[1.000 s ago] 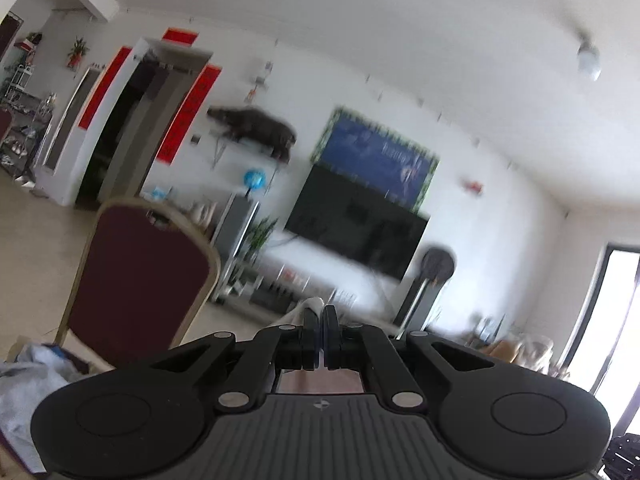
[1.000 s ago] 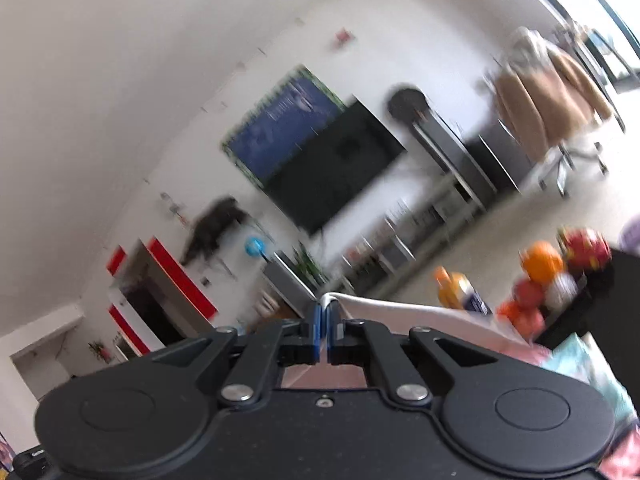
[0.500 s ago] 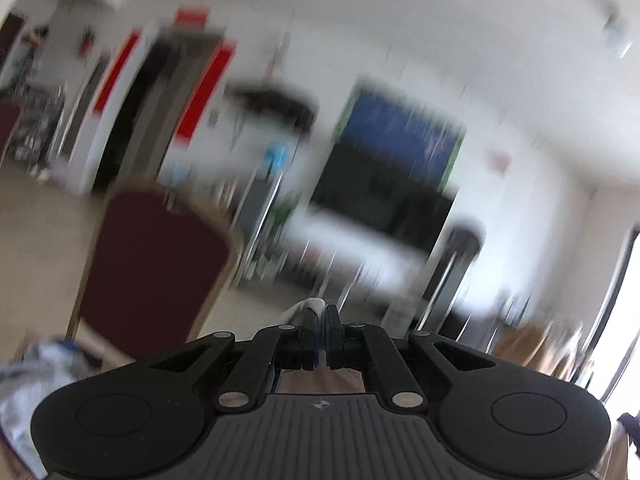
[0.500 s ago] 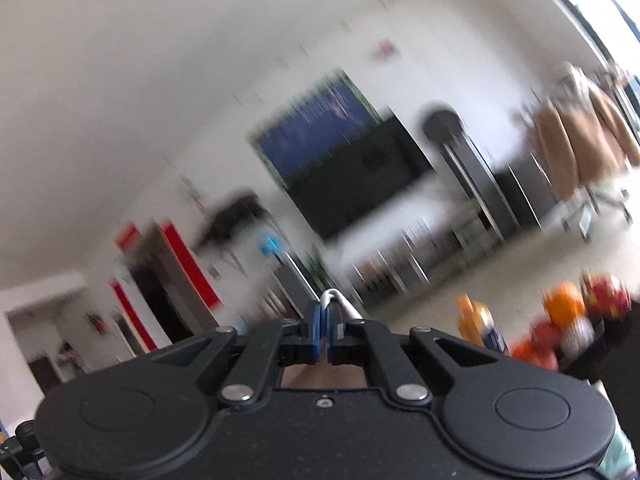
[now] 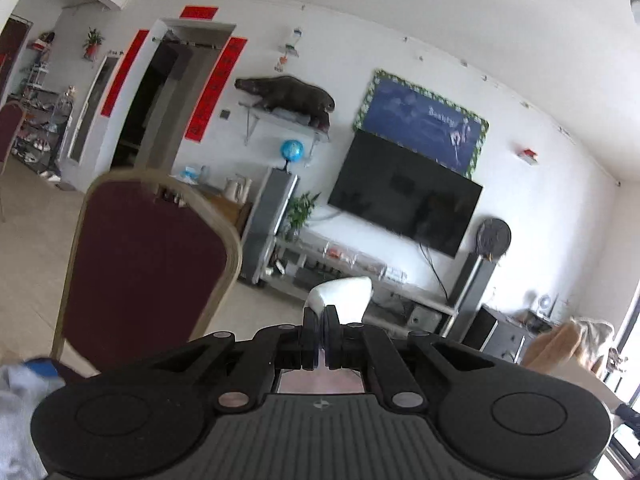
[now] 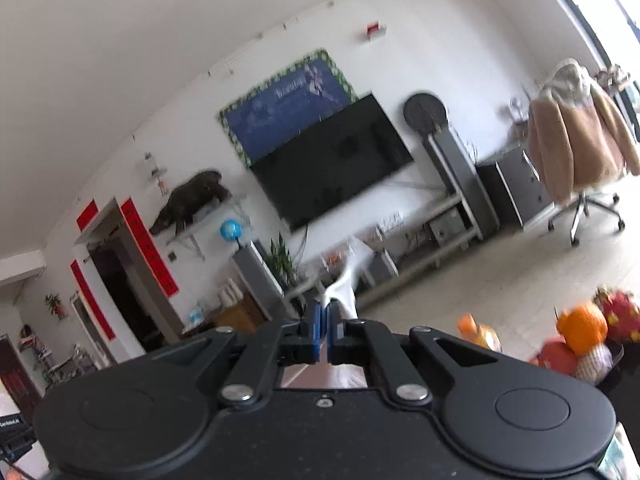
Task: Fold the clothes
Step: 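Lift the hoodie high with both grippers and swing it up off the bed, then lay the hoodie back flat on the bed and open both grippers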
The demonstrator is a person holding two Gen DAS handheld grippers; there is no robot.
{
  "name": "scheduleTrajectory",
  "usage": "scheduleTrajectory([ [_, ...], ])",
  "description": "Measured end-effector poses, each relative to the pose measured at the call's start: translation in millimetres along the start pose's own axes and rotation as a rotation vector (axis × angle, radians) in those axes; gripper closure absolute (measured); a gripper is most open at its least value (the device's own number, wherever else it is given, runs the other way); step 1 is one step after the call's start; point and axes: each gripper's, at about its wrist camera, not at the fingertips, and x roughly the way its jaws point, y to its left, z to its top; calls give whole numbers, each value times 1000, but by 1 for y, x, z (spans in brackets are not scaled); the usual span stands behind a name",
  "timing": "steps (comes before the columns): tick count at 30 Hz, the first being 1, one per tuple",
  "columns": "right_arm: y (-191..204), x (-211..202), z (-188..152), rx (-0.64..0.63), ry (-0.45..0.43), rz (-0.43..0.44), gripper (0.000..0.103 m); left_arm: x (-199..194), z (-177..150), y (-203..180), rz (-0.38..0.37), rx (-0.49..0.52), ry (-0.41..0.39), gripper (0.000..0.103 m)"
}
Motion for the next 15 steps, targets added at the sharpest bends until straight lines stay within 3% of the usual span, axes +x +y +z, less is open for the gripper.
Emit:
scheduleTrajectory([
  [5,-61,14,-85,39,227,-107,100,17,-108,34,93,4,204,100],
  [10,-123,34,-201,88,447,-241,100,43,-239,97,228,-99,463,100],
  [15,-169,34,-291,138,626,-356,100,61,-321,140,366,-144,637,101],
])
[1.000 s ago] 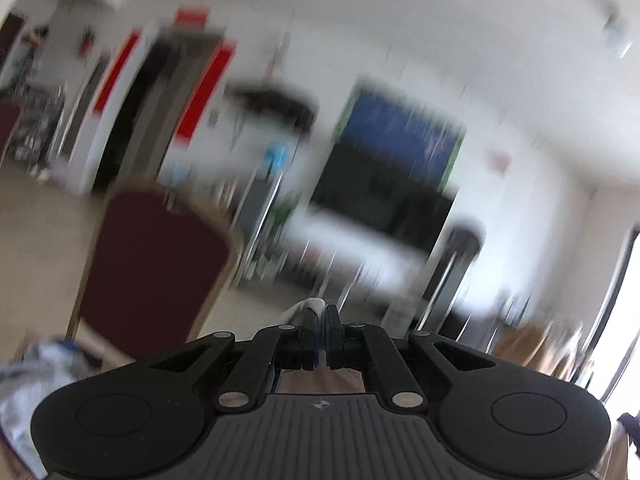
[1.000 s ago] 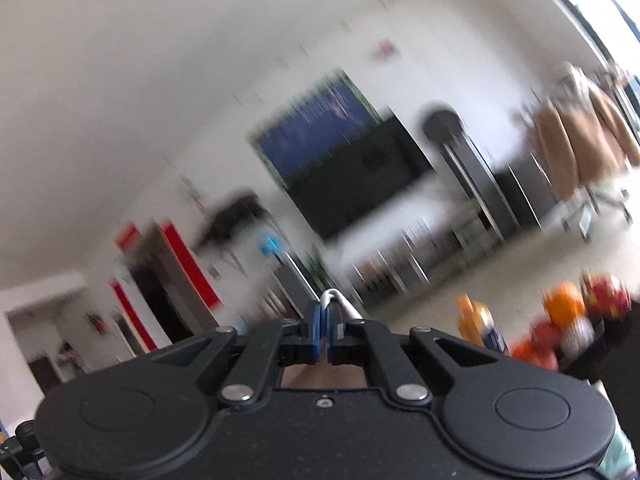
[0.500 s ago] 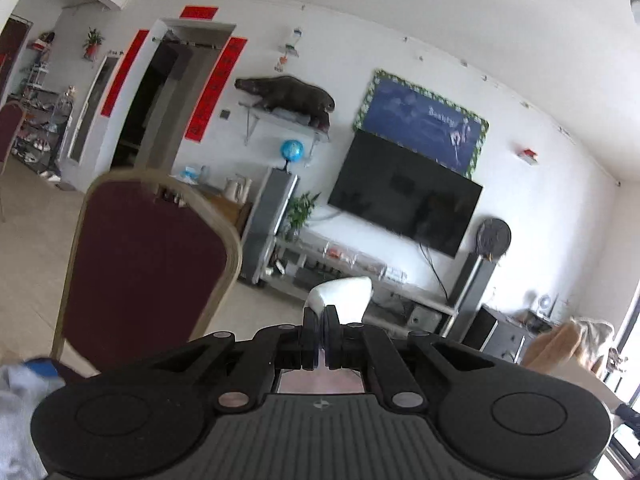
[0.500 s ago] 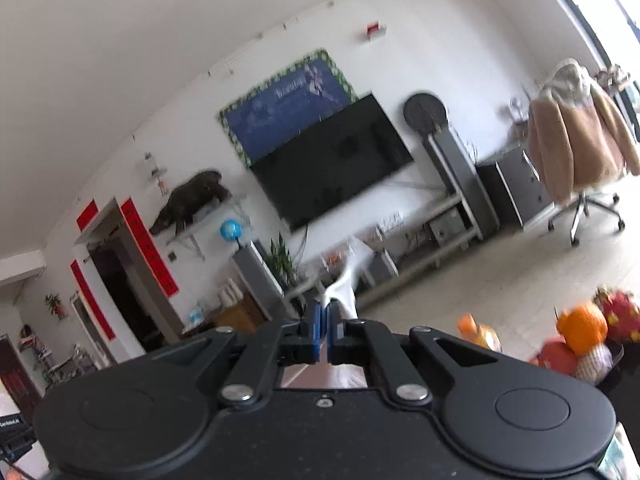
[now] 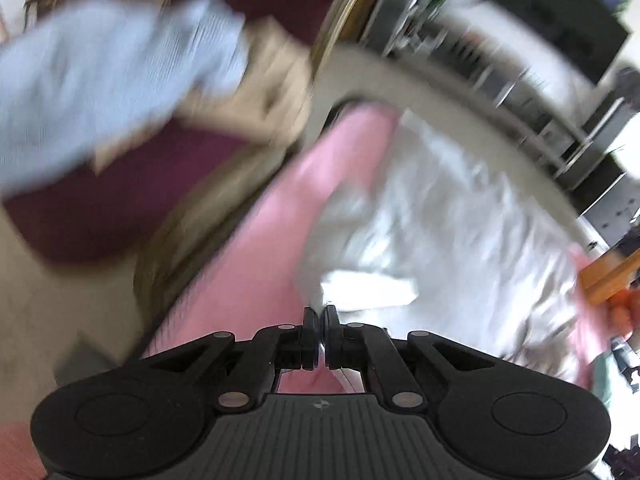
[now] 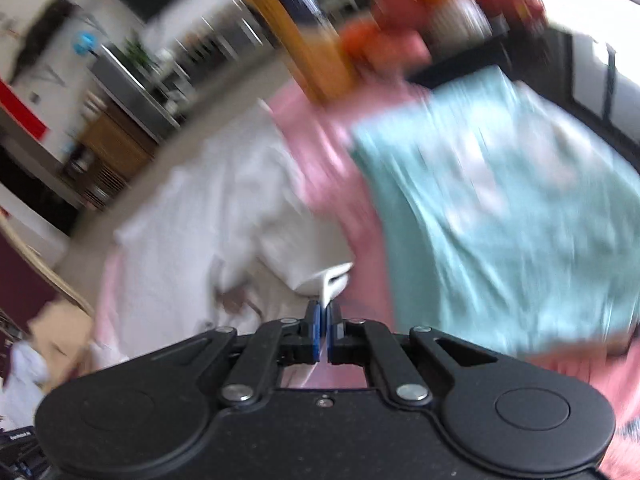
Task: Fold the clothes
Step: 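Lay the hoodie back flat on the bed and open both grippers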
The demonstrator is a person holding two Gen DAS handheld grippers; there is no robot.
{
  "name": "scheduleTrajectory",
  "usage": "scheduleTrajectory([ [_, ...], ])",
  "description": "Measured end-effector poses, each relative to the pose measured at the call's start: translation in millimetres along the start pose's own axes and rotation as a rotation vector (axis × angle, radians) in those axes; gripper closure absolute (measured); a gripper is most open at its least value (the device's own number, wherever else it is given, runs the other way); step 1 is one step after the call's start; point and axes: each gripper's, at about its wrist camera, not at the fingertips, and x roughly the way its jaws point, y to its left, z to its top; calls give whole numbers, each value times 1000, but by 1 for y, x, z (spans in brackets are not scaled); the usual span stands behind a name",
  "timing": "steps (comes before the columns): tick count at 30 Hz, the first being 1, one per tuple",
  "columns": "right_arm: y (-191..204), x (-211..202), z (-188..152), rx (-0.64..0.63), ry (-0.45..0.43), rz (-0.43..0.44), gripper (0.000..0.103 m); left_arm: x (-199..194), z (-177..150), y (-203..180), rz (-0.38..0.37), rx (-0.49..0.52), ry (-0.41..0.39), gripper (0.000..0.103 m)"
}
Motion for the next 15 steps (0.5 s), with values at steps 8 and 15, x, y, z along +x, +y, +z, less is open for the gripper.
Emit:
scheduleTrajectory([
  [8,0,-14,-7,-18,13,-41,100,-16,-15,10,-8,-15,-20,101],
  [15,18,-49,4,-72,-37,-24,100,-53,-16,9,-49,-29,-59,103],
])
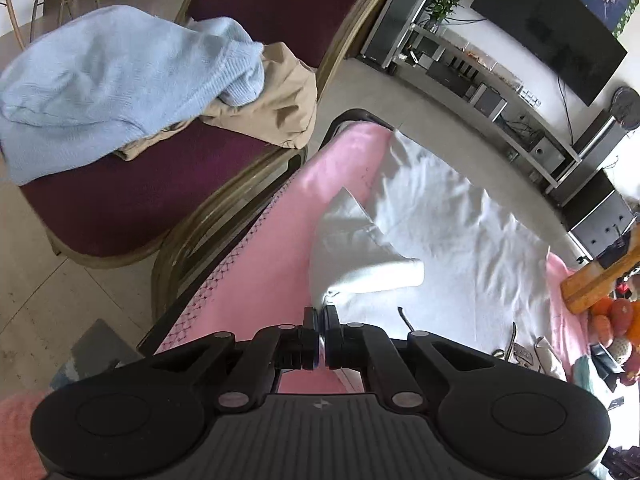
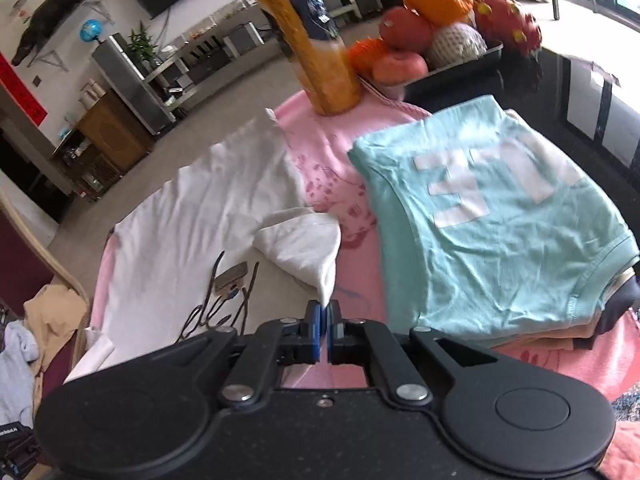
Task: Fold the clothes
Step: 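Lay the hoodie back flat on the bed and open both grippers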
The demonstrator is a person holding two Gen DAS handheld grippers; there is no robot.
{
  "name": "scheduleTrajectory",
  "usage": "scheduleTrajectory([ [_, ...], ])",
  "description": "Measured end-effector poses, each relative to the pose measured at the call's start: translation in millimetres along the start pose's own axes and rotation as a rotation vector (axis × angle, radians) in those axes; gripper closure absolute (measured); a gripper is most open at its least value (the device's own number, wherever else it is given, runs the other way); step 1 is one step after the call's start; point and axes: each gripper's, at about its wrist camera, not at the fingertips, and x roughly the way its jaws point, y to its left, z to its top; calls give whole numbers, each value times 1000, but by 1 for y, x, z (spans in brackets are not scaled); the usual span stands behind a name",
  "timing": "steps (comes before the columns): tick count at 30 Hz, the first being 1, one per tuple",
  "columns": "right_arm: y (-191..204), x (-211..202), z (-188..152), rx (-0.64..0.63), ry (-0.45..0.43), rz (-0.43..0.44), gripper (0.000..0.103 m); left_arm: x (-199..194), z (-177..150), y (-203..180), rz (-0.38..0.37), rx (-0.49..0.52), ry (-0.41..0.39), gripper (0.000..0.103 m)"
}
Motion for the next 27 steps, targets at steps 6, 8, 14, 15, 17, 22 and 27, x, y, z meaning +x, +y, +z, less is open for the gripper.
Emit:
scheduleTrajectory([
  [6,-4,-1,-9,-6,39,-16,100,3,-14,3,73,76,6,103],
  [8,-6,14,-13,-43,63,-71,97,13,-22,4,99,104,50,103],
  [14,-26,23,-30,-61,115,-110,75,24,-45,7,61,139,131,75],
  [15,-29,22,-31,-48,116,-76,71,28,-46,7,55,135,142,74],
  [17,-30,20,-35,-40,111,1,62,35,-47,6,58,130,156,71],
  [22,-36,28,-44,-4,86,86,60,56,-43,1,112,119,150,65],
  [27,-59,26,-38,161,9,51,69,78,-40,-13,115,130,158,76],
])
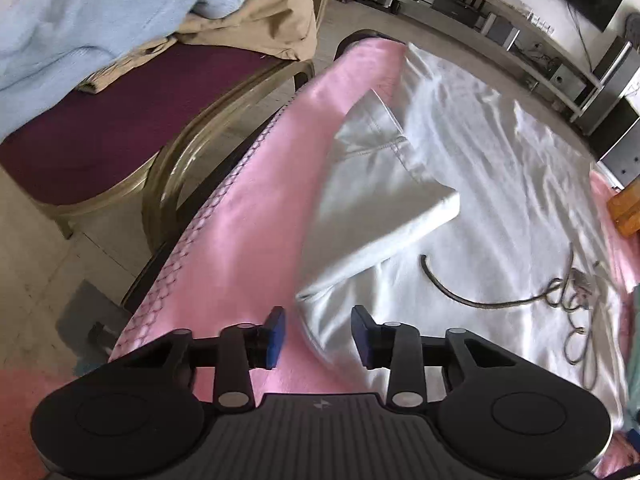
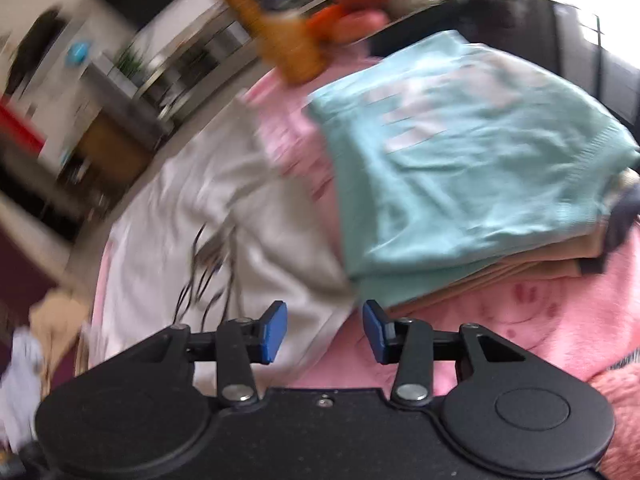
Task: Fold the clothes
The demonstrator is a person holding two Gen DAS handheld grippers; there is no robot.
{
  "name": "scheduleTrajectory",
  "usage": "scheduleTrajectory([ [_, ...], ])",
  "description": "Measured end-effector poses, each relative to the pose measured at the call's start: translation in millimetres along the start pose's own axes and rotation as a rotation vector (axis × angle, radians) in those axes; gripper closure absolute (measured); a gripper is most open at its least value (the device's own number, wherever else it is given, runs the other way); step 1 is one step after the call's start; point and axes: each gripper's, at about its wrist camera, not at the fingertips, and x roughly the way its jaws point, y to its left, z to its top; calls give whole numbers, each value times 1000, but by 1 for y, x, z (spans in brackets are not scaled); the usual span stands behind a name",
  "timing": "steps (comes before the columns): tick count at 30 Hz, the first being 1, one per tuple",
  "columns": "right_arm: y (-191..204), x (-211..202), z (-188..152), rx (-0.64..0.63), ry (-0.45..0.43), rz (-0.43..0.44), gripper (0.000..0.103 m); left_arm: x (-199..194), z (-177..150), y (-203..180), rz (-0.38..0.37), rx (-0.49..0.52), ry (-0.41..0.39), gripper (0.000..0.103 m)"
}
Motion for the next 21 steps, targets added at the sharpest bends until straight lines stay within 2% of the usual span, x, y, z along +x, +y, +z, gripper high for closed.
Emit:
scheduleTrajectory([
  [2,-10,4,2,57,16,-8,71,6,-1,-5,27,18,4,76],
  [7,-16,25,-3,99,108,17,70,14,-3,-10,73,45,-4,73],
  [11,-12,37,-12,123,189,90,69,14,-2,-8,66,44,-14,73],
  [14,4,43,-24,33,275,158,66,15,-2,-8,68,43,-17,73],
  [18,32,42,-38,-164,325,187,66,14,-3,-9,73,51,-19,73],
  [21,49,39,-49,-275,323,194,66,14,-3,-9,75,53,-21,74],
])
